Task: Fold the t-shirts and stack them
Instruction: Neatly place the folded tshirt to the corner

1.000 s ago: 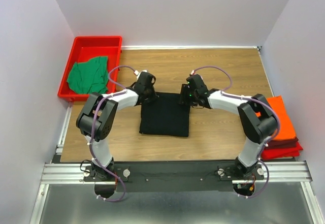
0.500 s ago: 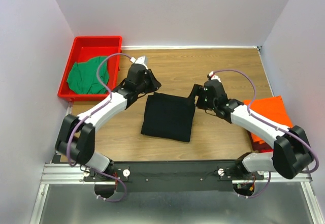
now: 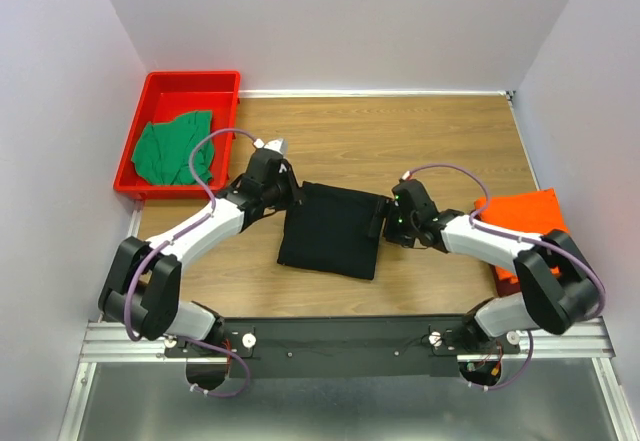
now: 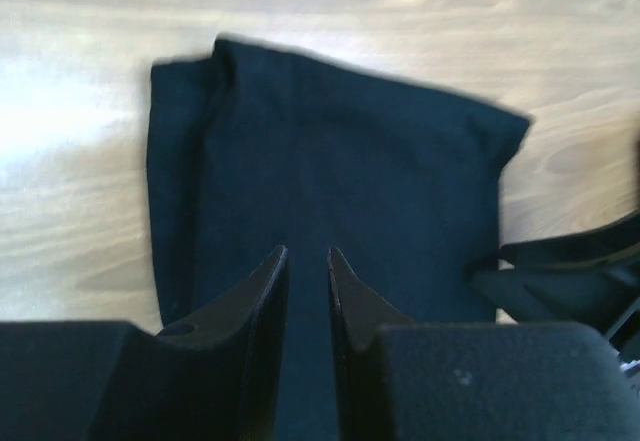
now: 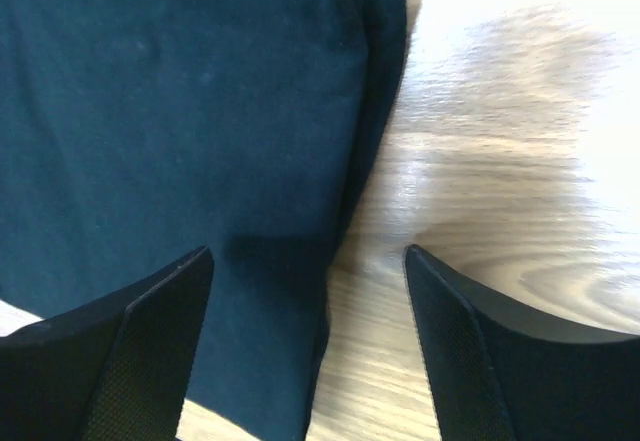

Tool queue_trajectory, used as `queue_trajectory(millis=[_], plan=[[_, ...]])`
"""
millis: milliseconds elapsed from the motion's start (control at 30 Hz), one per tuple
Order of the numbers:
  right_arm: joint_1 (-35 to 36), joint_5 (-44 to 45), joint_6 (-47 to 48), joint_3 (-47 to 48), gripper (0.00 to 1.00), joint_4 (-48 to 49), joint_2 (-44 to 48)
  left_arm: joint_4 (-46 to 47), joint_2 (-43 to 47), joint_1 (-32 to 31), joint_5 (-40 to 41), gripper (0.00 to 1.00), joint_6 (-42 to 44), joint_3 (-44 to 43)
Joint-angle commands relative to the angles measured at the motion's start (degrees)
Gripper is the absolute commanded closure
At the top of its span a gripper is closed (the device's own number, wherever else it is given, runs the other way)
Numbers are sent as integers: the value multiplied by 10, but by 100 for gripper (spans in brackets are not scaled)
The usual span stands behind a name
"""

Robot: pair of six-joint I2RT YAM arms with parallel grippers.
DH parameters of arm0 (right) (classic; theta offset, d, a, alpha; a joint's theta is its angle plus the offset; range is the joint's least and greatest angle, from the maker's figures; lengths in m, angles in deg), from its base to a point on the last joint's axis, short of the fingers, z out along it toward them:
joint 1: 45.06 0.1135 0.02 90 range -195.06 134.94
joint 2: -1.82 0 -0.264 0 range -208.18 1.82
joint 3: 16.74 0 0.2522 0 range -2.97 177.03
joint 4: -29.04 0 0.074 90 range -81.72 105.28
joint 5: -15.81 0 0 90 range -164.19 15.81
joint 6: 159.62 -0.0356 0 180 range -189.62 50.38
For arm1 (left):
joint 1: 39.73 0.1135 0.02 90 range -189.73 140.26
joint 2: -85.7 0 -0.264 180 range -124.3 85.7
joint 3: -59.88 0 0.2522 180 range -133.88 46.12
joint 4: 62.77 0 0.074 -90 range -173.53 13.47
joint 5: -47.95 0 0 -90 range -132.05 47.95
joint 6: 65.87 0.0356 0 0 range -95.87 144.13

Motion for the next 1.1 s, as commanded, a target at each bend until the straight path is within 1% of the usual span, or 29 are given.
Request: queue_trajectory(millis=[0,167,333,400,433,467,500,533,567,633,667,700,867,900,1067], plan=[[10,-16,-30,-15,17,46,-37,-6,-23,-1,-9,71,13,21],[18,-19,-45,-13,21,74,-79,17,-37,-1,-13,71,3,48],[34,-4,-57,-3,25,91,-110,24,-54,-1,-14,72,7,48],[33,1,-63,-4,31,93,-121,27,-63,-1,-14,72,8,48],[33,5,-63,-5,35,93,-124,30,-66,-1,-17,72,9,47],[33,8,-69,-5,45,93,-125,31,-73,-1,-18,72,9,46],[32,10,-70,-6,52,93,-129,33,-77,-1,-20,73,10,44],[33,11,-75,-8,66,92,-129,33,-81,-1,-26,73,12,41],[33,11,-78,-9,66,92,-128,33,-83,-1,-27,73,13,39],[33,34,-84,-11,93,89,-122,30,-84,-1,-31,74,19,31],[32,38,-84,-12,93,87,-119,27,-83,-1,-30,74,19,27],[32,48,-85,-12,100,83,-117,20,-81,-1,-28,74,22,24],[32,96,-95,-8,100,37,-83,-15,-67,-1,-19,74,41,-17],[32,121,-106,-3,100,24,-77,-28,-65,-1,-14,74,48,-24],[32,189,-145,11,100,-40,-45,-60,-52,1,-5,74,64,-62]])
